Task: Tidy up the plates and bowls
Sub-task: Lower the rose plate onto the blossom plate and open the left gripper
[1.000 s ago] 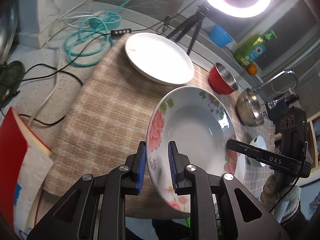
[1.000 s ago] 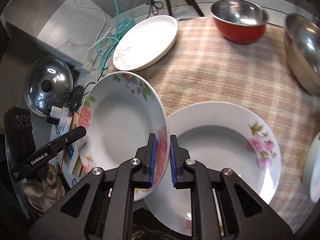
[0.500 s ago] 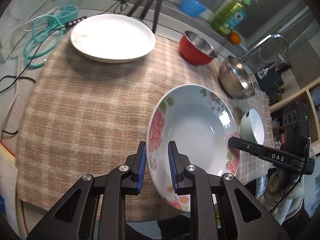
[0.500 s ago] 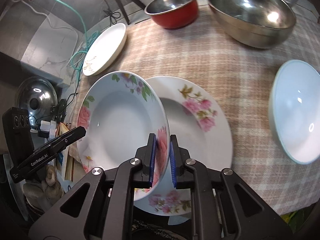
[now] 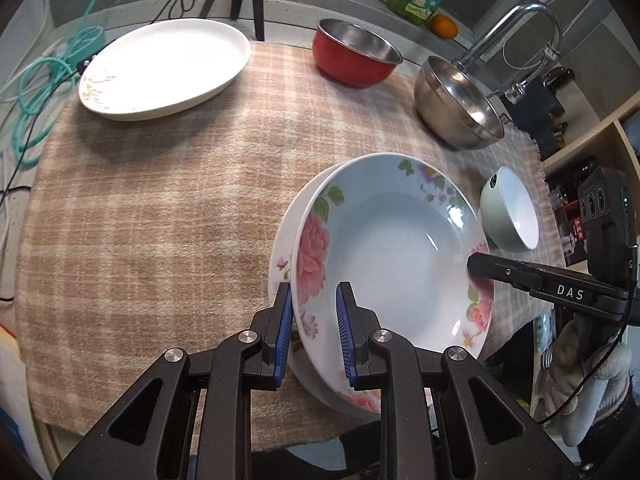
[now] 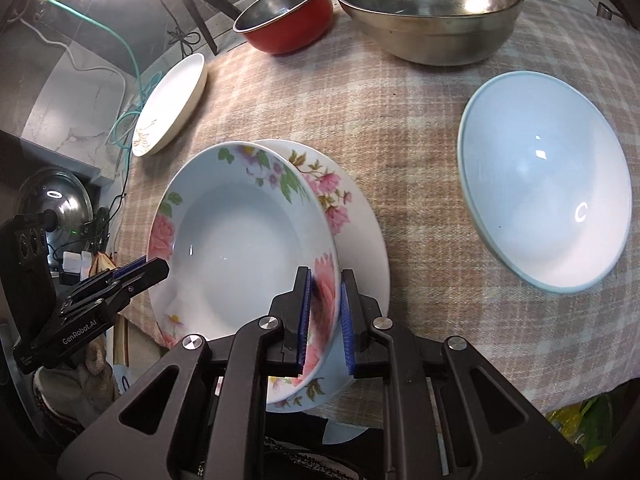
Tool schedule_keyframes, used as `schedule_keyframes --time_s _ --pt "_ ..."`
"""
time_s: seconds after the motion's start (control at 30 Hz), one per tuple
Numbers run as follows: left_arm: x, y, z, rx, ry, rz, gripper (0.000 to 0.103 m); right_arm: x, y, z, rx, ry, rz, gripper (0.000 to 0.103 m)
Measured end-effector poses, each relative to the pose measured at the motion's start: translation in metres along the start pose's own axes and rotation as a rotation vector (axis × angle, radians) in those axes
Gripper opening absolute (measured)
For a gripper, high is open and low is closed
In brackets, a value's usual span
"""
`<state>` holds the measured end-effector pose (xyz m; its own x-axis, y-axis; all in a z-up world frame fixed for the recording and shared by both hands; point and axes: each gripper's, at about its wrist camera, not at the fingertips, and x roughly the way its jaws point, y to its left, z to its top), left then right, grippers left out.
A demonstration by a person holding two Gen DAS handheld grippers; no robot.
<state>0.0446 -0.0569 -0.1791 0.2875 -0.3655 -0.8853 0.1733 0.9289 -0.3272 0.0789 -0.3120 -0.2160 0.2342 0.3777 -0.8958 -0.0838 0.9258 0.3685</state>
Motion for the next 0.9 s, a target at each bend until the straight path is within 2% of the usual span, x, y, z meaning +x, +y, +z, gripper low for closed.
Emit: schedule_keyframes --time_s 0.3,0.67,0.9 --pt "0.007 -0.006 -0.001 0.027 0.024 0.024 0.02 0.0 -0.002 -0.003 -0.014 0.0 -0.03 0.015" --pt "0.008 -0.009 0.0 0.054 0.025 0.059 0.02 0.002 0.016 -0.004 -0.117 0.0 -0.134 0.019" --pt "0.009 -0.01 0.0 0.066 0.028 0.073 0.02 0.006 0.03 -0.007 -0.199 -0.004 -0.212 0.03"
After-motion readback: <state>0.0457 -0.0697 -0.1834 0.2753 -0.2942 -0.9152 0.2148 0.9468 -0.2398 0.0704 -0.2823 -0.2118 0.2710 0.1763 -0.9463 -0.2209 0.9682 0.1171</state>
